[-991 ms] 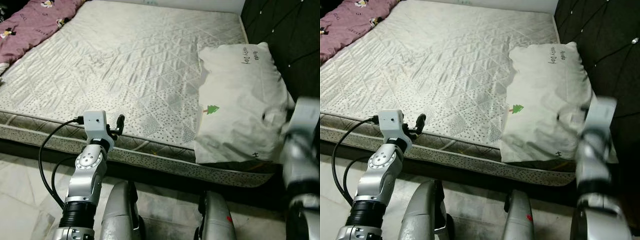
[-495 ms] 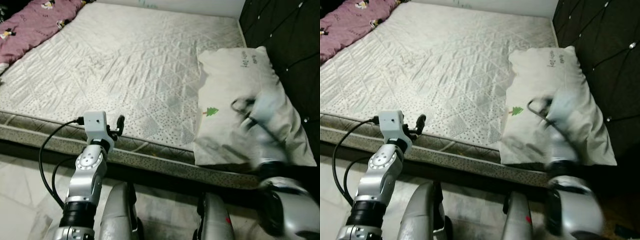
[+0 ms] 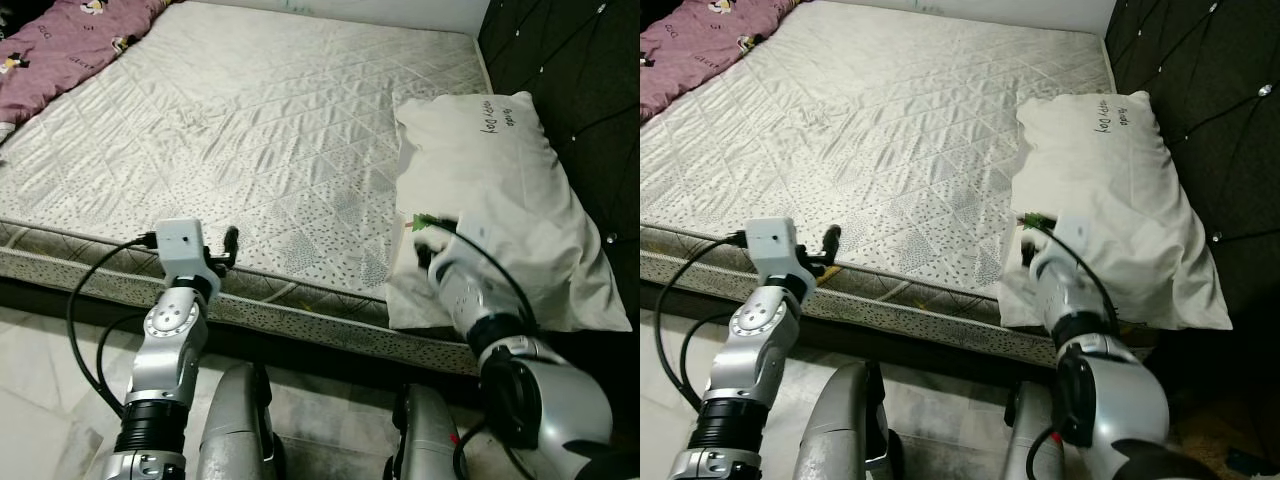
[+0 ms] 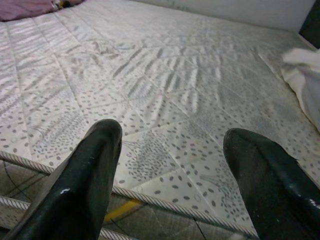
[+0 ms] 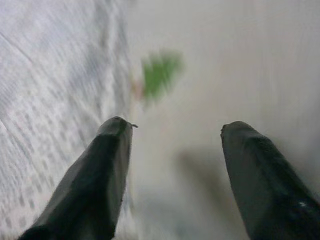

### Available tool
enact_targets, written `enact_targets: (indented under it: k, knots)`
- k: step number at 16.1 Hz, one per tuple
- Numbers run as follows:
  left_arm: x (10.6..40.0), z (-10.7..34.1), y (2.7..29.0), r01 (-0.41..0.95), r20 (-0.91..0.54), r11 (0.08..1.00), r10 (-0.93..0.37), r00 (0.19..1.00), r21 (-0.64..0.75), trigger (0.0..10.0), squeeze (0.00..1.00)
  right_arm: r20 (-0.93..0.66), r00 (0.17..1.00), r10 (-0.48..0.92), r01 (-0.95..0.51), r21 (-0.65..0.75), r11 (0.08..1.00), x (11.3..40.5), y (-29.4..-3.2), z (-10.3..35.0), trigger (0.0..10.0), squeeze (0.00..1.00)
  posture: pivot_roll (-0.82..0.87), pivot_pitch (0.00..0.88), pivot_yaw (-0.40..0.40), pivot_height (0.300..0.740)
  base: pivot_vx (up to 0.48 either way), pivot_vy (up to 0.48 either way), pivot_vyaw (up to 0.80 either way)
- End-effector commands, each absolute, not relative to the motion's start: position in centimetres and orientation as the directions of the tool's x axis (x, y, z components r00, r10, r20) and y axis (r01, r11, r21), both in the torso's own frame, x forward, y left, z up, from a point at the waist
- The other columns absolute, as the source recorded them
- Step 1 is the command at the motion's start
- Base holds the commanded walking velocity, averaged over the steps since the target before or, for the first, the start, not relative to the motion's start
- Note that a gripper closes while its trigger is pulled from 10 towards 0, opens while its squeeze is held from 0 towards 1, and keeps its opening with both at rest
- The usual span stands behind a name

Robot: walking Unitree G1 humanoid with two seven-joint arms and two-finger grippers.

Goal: Clean up the room

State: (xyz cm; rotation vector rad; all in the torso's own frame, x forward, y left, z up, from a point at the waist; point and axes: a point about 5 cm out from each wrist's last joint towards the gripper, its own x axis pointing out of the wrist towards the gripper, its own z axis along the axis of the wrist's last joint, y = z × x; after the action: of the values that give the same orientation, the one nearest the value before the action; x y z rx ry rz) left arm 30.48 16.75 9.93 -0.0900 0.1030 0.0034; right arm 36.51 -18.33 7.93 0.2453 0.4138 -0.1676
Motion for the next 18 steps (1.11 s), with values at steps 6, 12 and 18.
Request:
enact_targets:
  k: [6,12,18]
  knots:
    - [31.8,12.3,17.4,-0.067,0.039,0.995,0.07,0.997,-0.078,10.0,0.0,0.042,0.996,-0.083,0.08,0.065,0.995,36.6,-19.2,13.0,10.0,1.0,0.04,0.0,0.004,0.592,0.0,0.0,0.0]
    - [32.1,12.6,17.8,-0.073,0.072,0.994,0.079,0.994,-0.085,10.0,0.0,0.24,0.97,0.029,-0.05,0.082,0.995,33.8,-16.0,14.5,10.0,0.0,0.03,0.0,0.016,0.602,0.0,0.0,0.0]
    - [32.1,12.1,17.7,-0.074,0.066,0.994,0.079,0.995,-0.078,10.0,0.0,0.248,0.968,0.047,-0.076,0.109,0.991,34.2,-14.9,15.7,10.0,0.0,0.04,0.0,0.016,0.672,0.0,0.0,0.0]
